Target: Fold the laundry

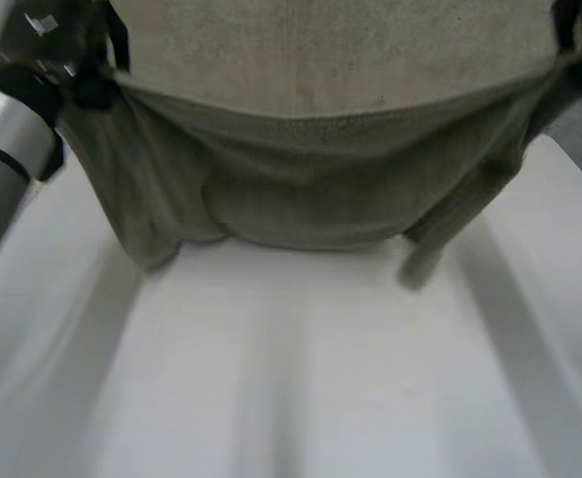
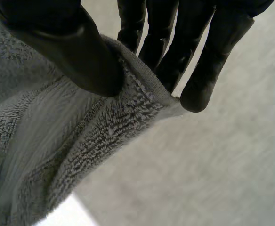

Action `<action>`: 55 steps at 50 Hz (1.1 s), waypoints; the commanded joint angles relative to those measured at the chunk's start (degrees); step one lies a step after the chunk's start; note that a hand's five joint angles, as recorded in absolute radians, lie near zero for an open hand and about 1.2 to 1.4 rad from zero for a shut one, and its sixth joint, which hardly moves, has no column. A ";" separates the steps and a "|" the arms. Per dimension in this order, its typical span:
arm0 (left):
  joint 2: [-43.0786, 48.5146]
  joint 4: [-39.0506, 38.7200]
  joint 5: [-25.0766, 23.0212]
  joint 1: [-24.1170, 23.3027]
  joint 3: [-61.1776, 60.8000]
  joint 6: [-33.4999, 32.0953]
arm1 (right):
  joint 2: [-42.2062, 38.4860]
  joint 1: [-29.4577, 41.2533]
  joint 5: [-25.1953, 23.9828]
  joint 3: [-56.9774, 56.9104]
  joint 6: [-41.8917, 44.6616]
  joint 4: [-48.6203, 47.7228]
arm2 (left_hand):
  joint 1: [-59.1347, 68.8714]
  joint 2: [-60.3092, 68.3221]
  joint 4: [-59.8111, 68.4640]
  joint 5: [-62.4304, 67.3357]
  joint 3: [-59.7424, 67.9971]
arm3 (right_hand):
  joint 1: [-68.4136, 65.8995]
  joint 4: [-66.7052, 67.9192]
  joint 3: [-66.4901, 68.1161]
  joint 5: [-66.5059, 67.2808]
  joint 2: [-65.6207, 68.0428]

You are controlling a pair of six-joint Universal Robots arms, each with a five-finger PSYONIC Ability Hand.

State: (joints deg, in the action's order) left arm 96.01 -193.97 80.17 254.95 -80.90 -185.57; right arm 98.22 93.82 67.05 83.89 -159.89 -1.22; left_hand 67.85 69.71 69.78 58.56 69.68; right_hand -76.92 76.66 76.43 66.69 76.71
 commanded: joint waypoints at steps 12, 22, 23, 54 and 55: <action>-9.54 20.99 -0.45 0.20 11.37 -0.40 | -17.27 -0.13 -0.34 -45.57 4.59 39.89 | 12.15 10.29 10.22 11.44 10.32 | -3.08 3.34 3.57 3.31 3.29; 4.10 24.96 -0.19 0.11 12.09 -9.72 | -27.72 1.88 1.15 -44.70 12.59 43.41 | 12.15 10.29 10.22 11.44 10.32 | -3.08 3.34 3.57 3.31 3.29; 6.97 24.87 0.07 0.11 12.43 -11.20 | -27.73 1.89 1.15 -44.70 12.59 43.41 | 12.15 10.29 10.22 11.44 10.32 | -3.08 3.34 3.57 3.31 3.29; 21.24 -2.73 7.46 -0.59 35.06 -0.58 | -45.14 12.52 16.19 -64.87 10.83 19.31 | 12.15 10.29 10.22 11.44 10.32 | -3.08 3.34 3.57 3.31 3.29; 21.24 -2.73 7.46 -0.59 35.03 -0.58 | -44.35 12.52 15.66 -60.47 10.92 20.72 | 12.15 10.29 10.22 11.44 10.32 | -3.08 3.34 3.57 3.31 3.29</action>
State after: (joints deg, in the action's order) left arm 118.87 -197.59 88.05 254.19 -36.61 -186.77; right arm 50.37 106.42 84.78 7.26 -148.65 12.75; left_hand 68.09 69.76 69.82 58.85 69.76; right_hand -76.98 77.25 77.04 67.00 77.27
